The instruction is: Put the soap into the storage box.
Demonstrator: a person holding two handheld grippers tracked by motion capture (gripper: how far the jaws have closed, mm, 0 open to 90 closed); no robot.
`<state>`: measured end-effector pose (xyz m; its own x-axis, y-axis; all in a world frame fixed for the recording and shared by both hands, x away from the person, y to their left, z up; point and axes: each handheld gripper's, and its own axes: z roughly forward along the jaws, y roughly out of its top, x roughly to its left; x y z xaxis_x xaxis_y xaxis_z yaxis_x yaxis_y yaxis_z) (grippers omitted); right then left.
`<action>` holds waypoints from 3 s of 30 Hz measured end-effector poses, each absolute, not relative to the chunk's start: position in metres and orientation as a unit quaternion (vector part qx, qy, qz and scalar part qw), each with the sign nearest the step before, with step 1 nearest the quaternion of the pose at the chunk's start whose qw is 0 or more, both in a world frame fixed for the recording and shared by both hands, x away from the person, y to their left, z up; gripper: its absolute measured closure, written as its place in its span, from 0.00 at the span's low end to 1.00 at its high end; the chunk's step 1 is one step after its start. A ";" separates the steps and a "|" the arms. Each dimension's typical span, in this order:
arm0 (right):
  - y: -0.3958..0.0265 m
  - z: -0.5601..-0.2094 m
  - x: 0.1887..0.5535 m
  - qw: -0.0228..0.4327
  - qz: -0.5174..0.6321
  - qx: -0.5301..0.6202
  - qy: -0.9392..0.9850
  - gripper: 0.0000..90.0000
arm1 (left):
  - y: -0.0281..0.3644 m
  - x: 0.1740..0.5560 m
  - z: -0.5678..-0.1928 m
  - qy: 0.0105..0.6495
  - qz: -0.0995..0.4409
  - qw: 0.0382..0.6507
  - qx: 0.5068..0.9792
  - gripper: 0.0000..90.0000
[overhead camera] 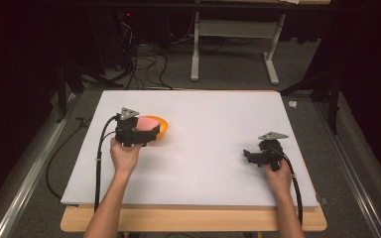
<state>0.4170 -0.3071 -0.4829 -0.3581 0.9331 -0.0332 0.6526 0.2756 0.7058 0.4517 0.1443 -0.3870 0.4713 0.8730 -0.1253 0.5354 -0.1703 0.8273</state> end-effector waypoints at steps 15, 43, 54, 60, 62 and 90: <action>-0.307 -0.483 0.417 0.231 0.307 0.518 0.765 0.18 | 0.136 0.464 -0.388 0.480 0.191 0.428 0.741 0.16; -0.307 -0.483 0.417 0.230 0.307 0.517 0.765 0.18 | 0.128 0.492 -0.400 0.500 0.191 0.404 0.742 0.16; -0.307 -0.483 0.417 0.228 0.307 0.517 0.766 0.18 | 0.129 0.503 -0.412 0.518 0.190 0.386 0.739 0.16; -0.307 -0.483 0.417 0.228 0.307 0.516 0.766 0.18 | 0.132 0.509 -0.418 0.530 0.188 0.378 0.735 0.16; -0.307 -0.483 0.417 0.228 0.307 0.517 0.766 0.18 | 0.132 0.511 -0.419 0.533 0.187 0.376 0.734 0.16; -0.307 -0.483 0.417 0.229 0.308 0.517 0.766 0.18 | 0.126 0.521 -0.438 0.542 0.182 0.342 0.746 0.16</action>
<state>0.4174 -0.3074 -0.4831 -0.3619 0.9317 -0.0319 0.6502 0.2768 0.7076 0.5208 0.1261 -0.4382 0.3457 0.9331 -0.0989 0.6837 -0.1783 0.7076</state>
